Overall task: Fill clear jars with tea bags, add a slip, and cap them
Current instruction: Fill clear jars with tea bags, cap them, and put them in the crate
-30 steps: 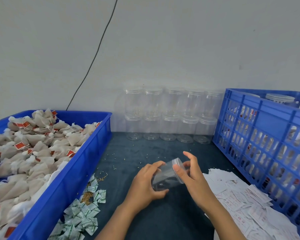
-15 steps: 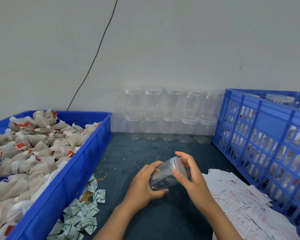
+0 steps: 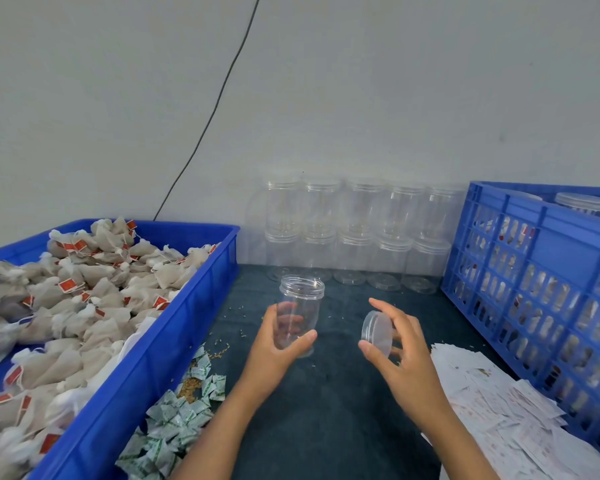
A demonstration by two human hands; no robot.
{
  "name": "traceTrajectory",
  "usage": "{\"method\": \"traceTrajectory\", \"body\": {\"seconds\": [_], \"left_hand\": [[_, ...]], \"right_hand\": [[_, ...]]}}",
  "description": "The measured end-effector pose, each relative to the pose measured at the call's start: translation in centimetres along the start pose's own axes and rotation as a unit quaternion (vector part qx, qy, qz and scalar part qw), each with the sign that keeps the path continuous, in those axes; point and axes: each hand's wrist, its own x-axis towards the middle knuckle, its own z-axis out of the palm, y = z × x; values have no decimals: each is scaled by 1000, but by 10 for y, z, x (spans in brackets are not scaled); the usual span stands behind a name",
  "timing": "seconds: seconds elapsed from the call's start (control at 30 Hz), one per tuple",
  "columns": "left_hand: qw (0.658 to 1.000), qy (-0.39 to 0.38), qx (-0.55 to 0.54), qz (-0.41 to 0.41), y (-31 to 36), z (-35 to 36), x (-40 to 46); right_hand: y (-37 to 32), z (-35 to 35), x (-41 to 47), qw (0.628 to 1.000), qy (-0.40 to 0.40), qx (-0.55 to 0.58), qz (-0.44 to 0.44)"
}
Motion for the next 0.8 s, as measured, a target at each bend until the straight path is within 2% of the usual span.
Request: {"method": "traceTrajectory", "body": {"seconds": [0.1, 0.27, 0.4, 0.6, 0.8], "left_hand": [[1000, -4, 7, -13, 1, 6, -2], [997, -25, 55, -42, -15, 6, -2], [993, -8, 108, -55, -24, 4, 0], [984, -31, 169, -39, -25, 3, 0], [985, -88, 118, -90, -21, -3, -3]], "right_hand": [[7, 11, -2, 999, 1, 20, 40], [19, 19, -5, 997, 18, -30, 67], [27, 23, -7, 995, -10, -54, 85], [34, 30, -8, 986, -41, -139, 78], [40, 30, -5, 982, -49, -166, 69]]}}
